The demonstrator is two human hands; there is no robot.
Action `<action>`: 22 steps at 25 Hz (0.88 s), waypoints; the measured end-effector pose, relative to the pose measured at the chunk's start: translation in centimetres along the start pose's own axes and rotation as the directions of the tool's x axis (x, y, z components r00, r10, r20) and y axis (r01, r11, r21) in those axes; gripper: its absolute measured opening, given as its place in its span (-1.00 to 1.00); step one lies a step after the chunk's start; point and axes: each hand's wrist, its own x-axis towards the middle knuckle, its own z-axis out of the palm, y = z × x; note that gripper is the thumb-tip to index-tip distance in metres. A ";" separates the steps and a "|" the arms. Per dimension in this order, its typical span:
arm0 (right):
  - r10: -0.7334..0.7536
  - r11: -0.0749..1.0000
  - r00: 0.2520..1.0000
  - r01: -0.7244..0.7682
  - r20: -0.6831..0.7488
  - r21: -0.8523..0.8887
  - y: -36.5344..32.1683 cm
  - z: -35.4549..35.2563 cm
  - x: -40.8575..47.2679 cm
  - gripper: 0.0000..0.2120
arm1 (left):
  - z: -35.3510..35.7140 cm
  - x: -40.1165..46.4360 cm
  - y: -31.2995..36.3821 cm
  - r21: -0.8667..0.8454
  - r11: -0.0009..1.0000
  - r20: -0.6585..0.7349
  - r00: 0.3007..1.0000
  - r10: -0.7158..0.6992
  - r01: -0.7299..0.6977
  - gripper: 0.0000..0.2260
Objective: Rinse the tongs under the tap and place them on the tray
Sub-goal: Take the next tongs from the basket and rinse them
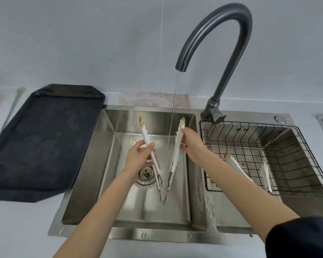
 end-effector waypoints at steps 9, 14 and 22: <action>0.074 0.994 0.995 -0.079 0.066 0.078 0.5 1.8 3.9 -0.86 | -2.3 2.9 -0.7 0.022 1.000 -0.056 0.998 0.011 -0.010 -0.72; 0.095 0.989 0.994 -0.100 0.050 0.111 1.1 2.1 4.1 -0.79 | -3.0 3.7 -1.3 0.086 0.995 -0.086 0.995 0.059 -0.052 -0.67; 0.109 0.970 0.991 -0.124 0.083 0.208 0.3 3.4 3.7 -0.87 | -3.0 3.3 -2.0 0.096 0.995 -0.113 0.994 0.007 0.004 -0.65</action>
